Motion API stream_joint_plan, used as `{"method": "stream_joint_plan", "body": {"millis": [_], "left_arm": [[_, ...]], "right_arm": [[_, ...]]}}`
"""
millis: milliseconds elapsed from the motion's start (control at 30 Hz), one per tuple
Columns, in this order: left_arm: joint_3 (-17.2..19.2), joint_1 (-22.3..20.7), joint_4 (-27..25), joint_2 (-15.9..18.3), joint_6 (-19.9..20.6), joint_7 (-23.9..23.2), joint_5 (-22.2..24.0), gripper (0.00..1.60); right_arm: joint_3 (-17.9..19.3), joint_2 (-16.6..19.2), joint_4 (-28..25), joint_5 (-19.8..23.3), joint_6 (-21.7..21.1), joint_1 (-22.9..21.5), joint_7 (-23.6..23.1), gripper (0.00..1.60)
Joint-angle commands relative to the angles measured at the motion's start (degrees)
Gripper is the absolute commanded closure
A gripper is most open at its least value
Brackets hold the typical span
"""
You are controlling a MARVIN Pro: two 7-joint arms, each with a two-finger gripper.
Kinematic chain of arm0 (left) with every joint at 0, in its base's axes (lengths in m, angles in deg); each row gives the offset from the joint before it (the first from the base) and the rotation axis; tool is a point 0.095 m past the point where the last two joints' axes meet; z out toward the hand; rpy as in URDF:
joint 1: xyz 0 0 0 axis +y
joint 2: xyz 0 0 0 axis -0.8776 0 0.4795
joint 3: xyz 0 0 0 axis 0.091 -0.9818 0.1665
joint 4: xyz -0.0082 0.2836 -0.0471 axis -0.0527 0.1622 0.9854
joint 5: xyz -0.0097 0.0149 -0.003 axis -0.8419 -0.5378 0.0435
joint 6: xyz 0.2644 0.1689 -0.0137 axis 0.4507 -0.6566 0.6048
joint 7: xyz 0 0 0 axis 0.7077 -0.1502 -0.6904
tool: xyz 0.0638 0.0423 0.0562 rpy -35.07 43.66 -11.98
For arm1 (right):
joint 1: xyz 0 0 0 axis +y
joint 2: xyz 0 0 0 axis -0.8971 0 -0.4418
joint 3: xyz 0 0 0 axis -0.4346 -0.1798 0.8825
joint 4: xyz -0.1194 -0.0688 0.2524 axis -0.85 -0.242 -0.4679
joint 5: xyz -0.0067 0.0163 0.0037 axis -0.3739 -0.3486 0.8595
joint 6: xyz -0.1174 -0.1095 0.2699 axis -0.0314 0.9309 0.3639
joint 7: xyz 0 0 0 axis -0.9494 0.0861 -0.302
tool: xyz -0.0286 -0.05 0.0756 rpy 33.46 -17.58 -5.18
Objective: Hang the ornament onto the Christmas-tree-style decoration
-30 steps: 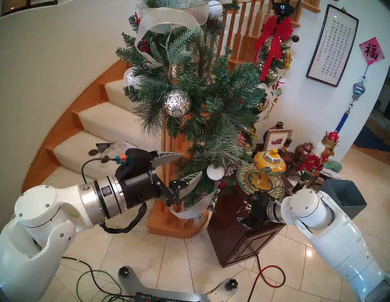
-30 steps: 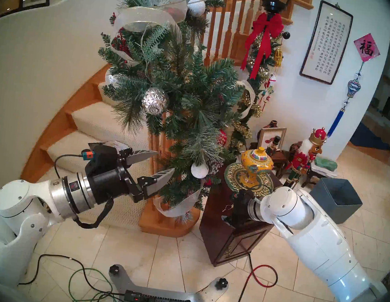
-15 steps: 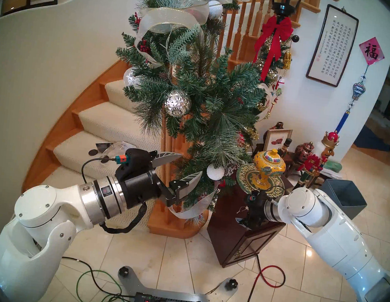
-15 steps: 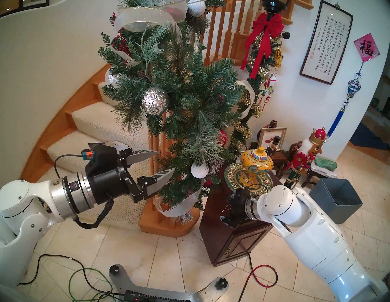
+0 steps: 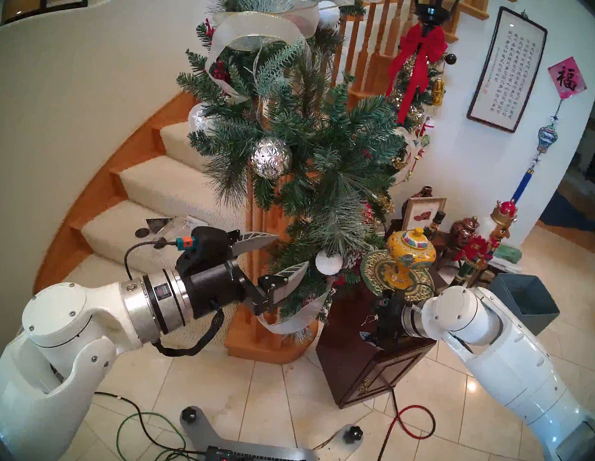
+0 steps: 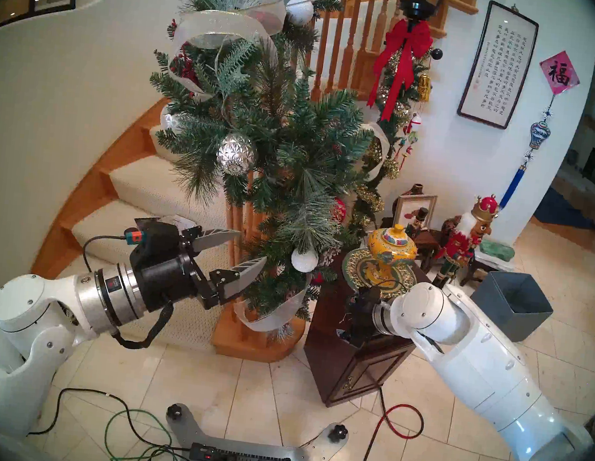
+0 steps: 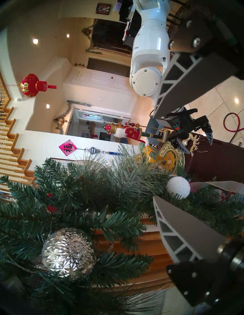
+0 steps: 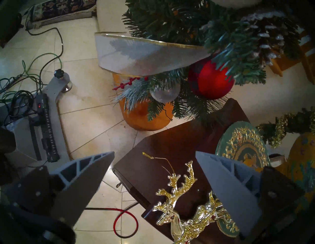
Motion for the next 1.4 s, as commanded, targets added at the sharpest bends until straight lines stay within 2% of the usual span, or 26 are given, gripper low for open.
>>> {"method": "stream_joint_plan", "body": {"millis": [0,767,1367], "left_arm": [[0.06,-0.05,-0.31,-0.03,-0.09,-0.02,0.02,0.0],[0.06,-0.04,-0.31,-0.03,-0.09,-0.02,0.02,0.0],[0.06,-0.05,-0.3,-0.02,-0.09,-0.03,0.02,0.0]], "right_arm": [[1.06,0.08,-0.23,0.63,0.41,-0.18,0.48,0.0],[0.43,0.76,-0.56,1.21,0.1,-0.25,1.15,0.0],[-4.13,-1.04,1.35,-2.41,-0.11,-3.85,0.19,0.0]]}}
